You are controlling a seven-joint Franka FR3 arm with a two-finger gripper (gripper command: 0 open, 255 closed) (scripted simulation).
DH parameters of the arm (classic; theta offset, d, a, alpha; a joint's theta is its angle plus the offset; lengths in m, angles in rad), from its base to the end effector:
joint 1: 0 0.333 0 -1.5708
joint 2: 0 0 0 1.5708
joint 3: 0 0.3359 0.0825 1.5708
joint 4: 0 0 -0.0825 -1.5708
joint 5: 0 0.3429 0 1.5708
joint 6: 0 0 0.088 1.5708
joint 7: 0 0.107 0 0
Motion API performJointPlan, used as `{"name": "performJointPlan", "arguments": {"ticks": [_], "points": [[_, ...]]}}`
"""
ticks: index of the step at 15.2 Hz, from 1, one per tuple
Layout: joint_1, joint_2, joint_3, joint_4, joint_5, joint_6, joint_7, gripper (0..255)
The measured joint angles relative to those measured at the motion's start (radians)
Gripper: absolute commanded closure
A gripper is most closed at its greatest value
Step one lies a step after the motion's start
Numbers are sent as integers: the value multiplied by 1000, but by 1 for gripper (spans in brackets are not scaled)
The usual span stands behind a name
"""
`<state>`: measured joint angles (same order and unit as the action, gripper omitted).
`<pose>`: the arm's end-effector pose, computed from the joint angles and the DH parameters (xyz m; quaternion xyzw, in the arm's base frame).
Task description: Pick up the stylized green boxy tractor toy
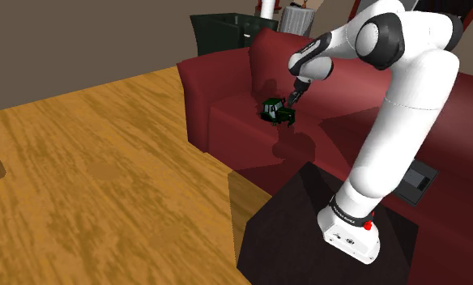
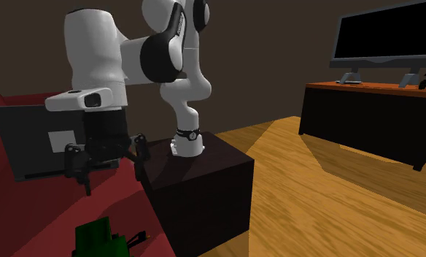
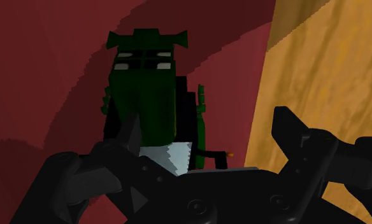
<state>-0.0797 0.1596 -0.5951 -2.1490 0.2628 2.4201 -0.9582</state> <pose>0.4296 -0.3304 0.3998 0.9946 0.0550 0.0855 0.0192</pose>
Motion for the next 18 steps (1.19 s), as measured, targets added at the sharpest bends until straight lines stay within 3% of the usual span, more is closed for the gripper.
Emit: {"name": "performJointPlan", "arguments": {"ticks": [5, 13, 14, 18], "points": [[-97, 201, 41, 144, 156, 2, -135, 0], [-146, 298, 89, 157, 241, 67, -204, 0], [-147, 301, 92, 156, 245, 71, -207, 255], [-149, 302, 94, 153, 248, 75, -211, 255]]}}
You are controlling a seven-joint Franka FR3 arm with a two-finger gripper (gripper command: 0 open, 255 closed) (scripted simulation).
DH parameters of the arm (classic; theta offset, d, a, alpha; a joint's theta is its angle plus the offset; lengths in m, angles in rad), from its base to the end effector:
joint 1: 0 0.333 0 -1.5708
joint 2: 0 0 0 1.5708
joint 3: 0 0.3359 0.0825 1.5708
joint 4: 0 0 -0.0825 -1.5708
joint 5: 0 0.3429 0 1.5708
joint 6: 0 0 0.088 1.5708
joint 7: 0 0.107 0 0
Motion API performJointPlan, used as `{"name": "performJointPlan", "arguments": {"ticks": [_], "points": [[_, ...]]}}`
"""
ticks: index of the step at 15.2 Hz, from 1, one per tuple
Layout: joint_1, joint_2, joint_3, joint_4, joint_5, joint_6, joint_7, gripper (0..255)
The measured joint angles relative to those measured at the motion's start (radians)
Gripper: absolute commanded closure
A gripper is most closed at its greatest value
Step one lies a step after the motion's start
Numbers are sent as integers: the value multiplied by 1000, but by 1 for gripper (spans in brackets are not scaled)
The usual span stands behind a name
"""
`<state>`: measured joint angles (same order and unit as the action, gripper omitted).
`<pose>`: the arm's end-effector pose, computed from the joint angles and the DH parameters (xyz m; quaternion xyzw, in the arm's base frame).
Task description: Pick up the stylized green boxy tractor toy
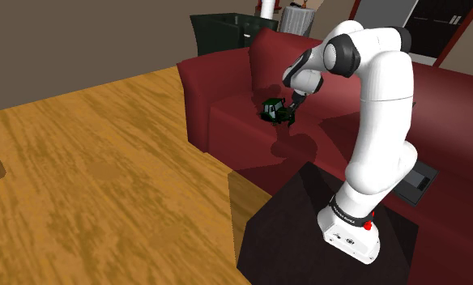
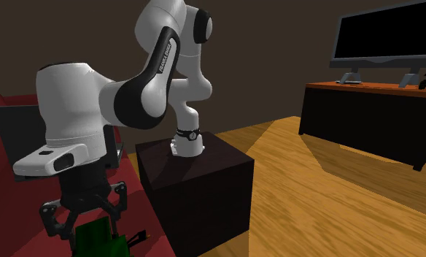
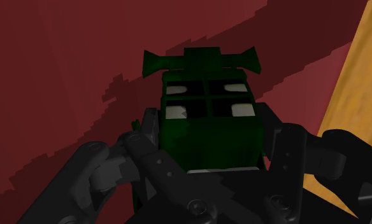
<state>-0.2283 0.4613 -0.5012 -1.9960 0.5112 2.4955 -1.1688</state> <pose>0.4580 -0.3838 0.3106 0.9951 0.0509 0.0830 0.0171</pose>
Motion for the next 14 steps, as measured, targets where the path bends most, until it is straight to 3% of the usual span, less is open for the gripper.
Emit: {"name": "performJointPlan", "arguments": {"ticks": [7, 14], "points": [[3, -2, -2, 2, -4, -5, 5, 255], [30, -59, -38, 13, -62, -66, 50, 255]]}}
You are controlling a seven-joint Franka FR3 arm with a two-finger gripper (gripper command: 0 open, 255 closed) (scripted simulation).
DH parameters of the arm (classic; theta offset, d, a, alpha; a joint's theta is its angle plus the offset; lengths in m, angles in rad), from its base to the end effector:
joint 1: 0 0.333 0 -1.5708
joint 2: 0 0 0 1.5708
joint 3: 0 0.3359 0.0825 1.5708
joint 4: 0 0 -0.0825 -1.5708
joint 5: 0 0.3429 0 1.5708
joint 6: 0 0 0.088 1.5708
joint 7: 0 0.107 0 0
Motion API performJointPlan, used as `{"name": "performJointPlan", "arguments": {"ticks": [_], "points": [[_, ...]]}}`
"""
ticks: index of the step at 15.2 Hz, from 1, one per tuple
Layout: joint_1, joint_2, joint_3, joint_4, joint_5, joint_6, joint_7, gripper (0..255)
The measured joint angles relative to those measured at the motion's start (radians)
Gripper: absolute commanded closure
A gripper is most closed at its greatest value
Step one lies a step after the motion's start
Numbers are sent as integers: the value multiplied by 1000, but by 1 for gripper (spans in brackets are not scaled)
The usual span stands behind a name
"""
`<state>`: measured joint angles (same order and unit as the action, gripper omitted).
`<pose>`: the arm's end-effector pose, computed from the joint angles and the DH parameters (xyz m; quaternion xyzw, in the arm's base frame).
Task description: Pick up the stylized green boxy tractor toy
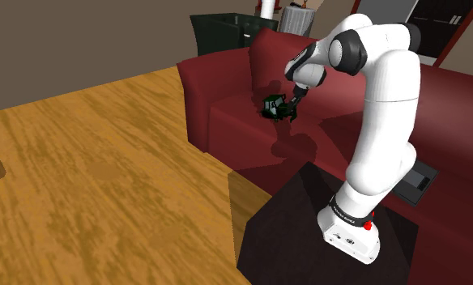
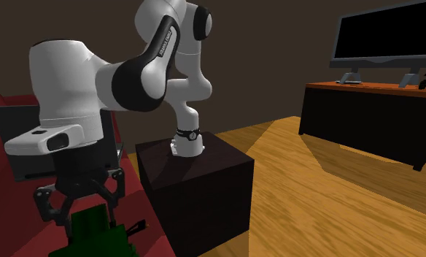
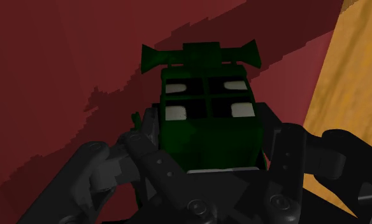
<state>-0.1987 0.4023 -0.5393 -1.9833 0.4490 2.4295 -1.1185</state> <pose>0.4573 -0.3818 0.3447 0.9952 0.0510 0.0814 0.0164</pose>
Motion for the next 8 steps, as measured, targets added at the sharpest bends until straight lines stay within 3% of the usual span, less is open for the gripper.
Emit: {"name": "performJointPlan", "arguments": {"ticks": [8], "points": [[26, -71, -36, 14, -67, -71, 47, 255]]}}
